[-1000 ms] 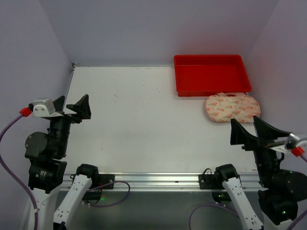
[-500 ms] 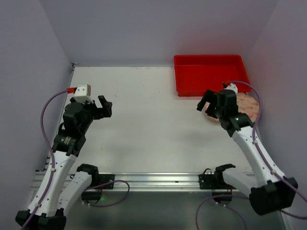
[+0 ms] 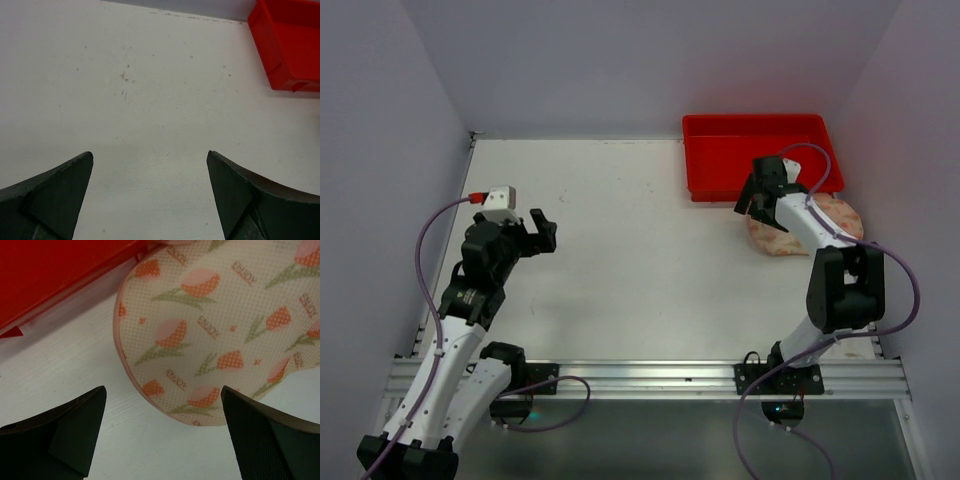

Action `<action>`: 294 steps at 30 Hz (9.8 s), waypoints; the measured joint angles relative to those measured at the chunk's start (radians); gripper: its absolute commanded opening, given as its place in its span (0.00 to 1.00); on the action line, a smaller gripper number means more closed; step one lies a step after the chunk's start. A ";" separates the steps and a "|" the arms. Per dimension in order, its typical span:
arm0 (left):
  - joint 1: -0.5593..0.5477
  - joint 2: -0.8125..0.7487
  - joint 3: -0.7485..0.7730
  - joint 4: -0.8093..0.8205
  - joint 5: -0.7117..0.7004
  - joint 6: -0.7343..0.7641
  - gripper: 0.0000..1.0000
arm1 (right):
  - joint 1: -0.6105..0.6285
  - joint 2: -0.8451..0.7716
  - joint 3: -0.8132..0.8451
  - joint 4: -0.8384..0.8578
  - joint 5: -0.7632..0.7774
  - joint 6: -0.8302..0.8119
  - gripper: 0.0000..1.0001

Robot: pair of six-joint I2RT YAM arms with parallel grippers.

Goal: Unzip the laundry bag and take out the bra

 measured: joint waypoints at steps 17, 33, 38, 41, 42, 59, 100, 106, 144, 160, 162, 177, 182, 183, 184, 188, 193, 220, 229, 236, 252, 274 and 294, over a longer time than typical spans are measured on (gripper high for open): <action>0.000 0.001 -0.011 0.004 -0.022 0.000 1.00 | 0.106 0.358 0.248 -0.100 0.261 -0.127 0.94; -0.002 0.001 -0.011 0.004 -0.022 0.000 1.00 | 0.265 0.322 0.237 -0.230 0.264 -0.076 0.00; -0.002 0.001 -0.011 0.004 -0.020 0.000 1.00 | 0.533 0.269 0.275 -0.269 0.086 0.022 0.03; -0.002 0.006 -0.011 0.004 -0.014 0.000 1.00 | 0.680 0.289 0.365 -0.272 -0.045 0.091 0.21; -0.002 0.011 -0.011 0.004 -0.010 -0.003 1.00 | 0.714 0.302 0.409 -0.270 -0.088 0.110 0.31; -0.098 0.259 -0.051 0.115 0.177 -0.267 1.00 | 0.388 0.019 0.176 -0.031 -0.372 0.101 0.83; -0.374 0.472 -0.377 0.565 0.117 -0.816 1.00 | 0.359 -0.055 -0.336 0.482 -0.843 0.219 0.81; -0.470 0.576 -0.383 0.732 0.051 -0.937 1.00 | 0.360 -0.058 -0.361 0.495 -0.843 0.222 0.81; -0.512 0.698 -0.161 0.697 -0.135 -1.126 0.00 | 0.738 -0.288 -0.458 0.529 -0.280 0.125 0.44; -0.512 0.671 -0.137 0.603 -0.149 -1.115 0.00 | 0.762 -0.180 -0.354 0.468 -0.123 0.087 0.31; -0.512 0.671 -0.135 0.600 -0.150 -1.114 0.00 | 0.762 -0.179 -0.352 0.467 -0.121 0.085 0.28; -0.502 0.658 -0.132 0.589 -0.121 -1.061 0.00 | 0.775 -0.166 -0.327 0.427 -0.086 0.078 0.00; -0.399 0.639 -0.140 0.591 0.007 -0.953 0.00 | 0.777 -0.230 -0.328 0.361 -0.062 0.075 0.00; -0.370 0.636 -0.144 0.591 0.040 -0.925 0.00 | 0.775 -0.254 -0.333 0.355 -0.056 0.071 0.00; -0.337 0.635 -0.145 0.588 0.078 -0.888 0.00 | 0.772 -0.282 -0.341 0.349 -0.055 0.066 0.00; -0.241 0.651 -0.138 0.579 0.229 -0.714 0.00 | 0.771 -0.366 -0.373 0.328 -0.083 0.039 0.00; -0.197 0.752 -0.032 0.497 0.368 -0.470 0.16 | 0.771 -0.362 -0.378 0.306 -0.161 -0.007 0.00; -0.100 0.376 -0.353 0.404 0.289 -0.784 0.60 | 0.856 0.127 0.048 0.336 -0.434 -0.017 0.00; -0.114 0.447 -0.347 0.506 0.298 -0.843 0.00 | 0.856 0.084 -0.058 0.351 -0.396 -0.019 0.00; -0.060 0.556 -0.198 0.398 0.373 -0.669 0.00 | 0.781 -0.111 -0.231 0.312 -0.325 -0.046 0.00; 0.100 0.753 0.079 0.189 0.433 -0.373 0.99 | 0.782 0.050 -0.015 0.298 -0.508 -0.052 0.00; -0.027 0.500 -0.251 0.401 0.399 -0.755 0.00 | 0.818 0.200 0.123 0.343 -0.576 -0.018 0.00; 0.072 0.757 0.114 0.090 0.478 -0.327 0.07 | 0.420 -0.232 -0.281 0.243 -0.421 -0.089 0.00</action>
